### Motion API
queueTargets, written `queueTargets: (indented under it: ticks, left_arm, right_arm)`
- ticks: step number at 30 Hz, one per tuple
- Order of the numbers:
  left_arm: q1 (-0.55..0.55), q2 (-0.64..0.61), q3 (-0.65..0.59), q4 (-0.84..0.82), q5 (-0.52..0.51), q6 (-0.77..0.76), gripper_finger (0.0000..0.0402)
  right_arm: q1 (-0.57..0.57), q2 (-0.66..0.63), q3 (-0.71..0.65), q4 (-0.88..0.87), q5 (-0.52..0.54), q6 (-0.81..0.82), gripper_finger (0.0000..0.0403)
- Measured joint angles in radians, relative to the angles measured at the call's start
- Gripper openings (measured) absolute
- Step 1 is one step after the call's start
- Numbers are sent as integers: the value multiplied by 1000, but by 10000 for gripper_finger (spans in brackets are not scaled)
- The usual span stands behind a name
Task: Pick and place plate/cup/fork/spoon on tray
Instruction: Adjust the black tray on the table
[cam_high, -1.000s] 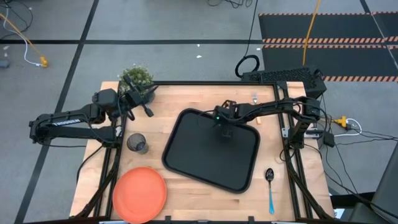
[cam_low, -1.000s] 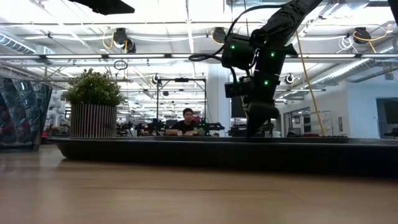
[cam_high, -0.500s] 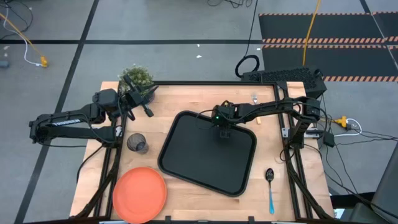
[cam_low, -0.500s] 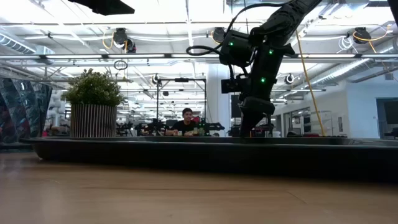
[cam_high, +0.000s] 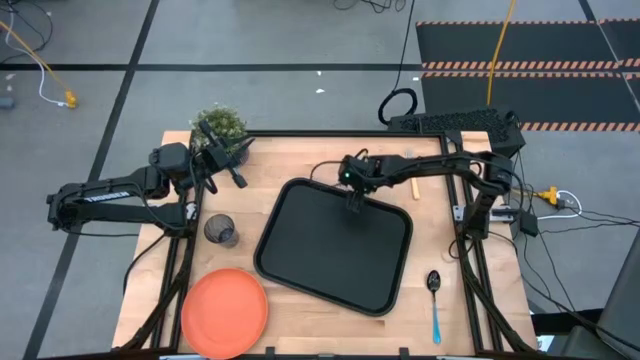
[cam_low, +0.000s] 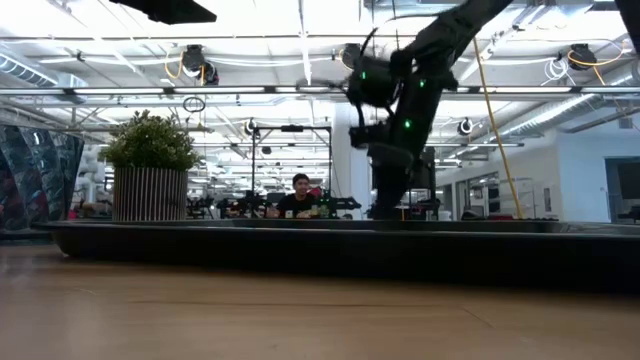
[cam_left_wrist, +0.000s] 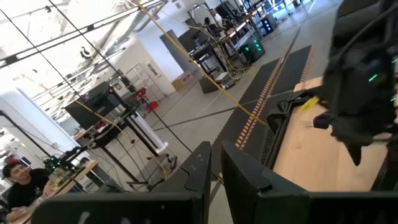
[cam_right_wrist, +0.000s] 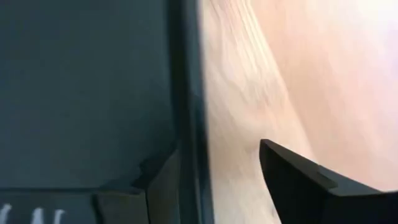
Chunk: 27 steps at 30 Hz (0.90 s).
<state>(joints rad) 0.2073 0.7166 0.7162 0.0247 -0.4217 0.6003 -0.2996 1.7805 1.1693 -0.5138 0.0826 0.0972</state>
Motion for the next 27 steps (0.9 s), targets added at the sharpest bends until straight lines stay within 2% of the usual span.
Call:
queueTargets:
  ticks: [3, 8, 11, 15, 20, 27]
  left_arm:
    - [0, 0, 0, -7, 0, -7, 42]
    - [0, 0, 0, -35, -8, -28, 42]
    - [0, 0, 0, -53, -43, -35, 42]
    - [0, 0, 0, -69, -61, -54, 42]
    - [-1, 0, 0, -98, -62, -73, 42]
    - [-1, 0, 0, -126, -87, -94, 42]
  right_arm:
    - [-13, 18, 0, 4, -10, -2, 208]
    - [-15, 70, 0, 68, -143, -47, 185]
    - [-14, 98, 1, 80, -162, -92, 164]
    - [-15, 114, 3, 87, -162, -161, 120]
    - [-15, 117, 3, 138, -174, -220, 38]
    - [-14, 118, 2, 155, -157, -281, 35]
